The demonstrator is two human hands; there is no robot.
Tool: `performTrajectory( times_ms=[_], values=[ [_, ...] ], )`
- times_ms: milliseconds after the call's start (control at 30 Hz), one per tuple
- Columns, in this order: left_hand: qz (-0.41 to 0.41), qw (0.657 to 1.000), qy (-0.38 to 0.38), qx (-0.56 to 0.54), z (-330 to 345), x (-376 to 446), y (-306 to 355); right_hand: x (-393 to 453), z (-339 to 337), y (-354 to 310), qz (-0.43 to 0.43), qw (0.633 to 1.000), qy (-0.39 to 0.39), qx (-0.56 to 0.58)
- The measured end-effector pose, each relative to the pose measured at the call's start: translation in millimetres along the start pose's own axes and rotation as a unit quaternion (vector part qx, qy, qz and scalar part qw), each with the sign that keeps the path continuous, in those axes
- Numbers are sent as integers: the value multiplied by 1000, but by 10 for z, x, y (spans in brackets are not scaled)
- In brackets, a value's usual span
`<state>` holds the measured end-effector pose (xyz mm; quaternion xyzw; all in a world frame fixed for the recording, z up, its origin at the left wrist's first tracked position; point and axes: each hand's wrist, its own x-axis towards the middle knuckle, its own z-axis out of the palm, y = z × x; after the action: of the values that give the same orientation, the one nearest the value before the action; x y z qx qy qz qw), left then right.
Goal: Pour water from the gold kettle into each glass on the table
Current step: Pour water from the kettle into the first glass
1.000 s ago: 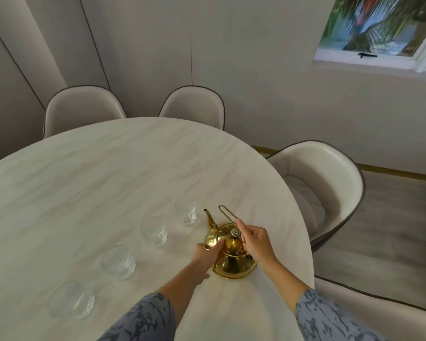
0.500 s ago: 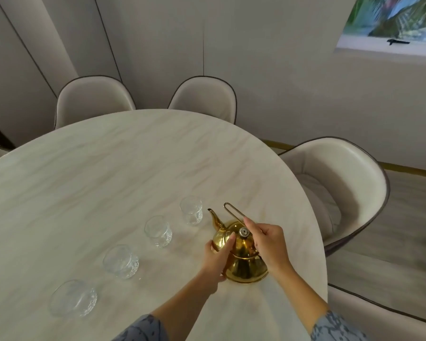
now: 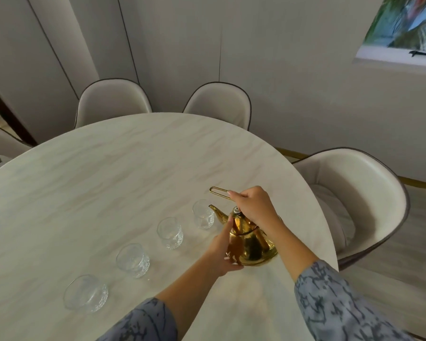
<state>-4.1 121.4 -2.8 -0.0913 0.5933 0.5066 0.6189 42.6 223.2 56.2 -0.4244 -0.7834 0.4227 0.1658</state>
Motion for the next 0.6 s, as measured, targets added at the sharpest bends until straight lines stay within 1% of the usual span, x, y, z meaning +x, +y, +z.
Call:
performTrajectory(
  times_ms=[233,600],
  values=[
    [-51,997,-24,-53,-71,56,127,250,138,-208,40,995,-13,-87],
    [-74,991,-53,-99,-23,129,204,391,148,-473,53,981,-27,-185]
  ],
)
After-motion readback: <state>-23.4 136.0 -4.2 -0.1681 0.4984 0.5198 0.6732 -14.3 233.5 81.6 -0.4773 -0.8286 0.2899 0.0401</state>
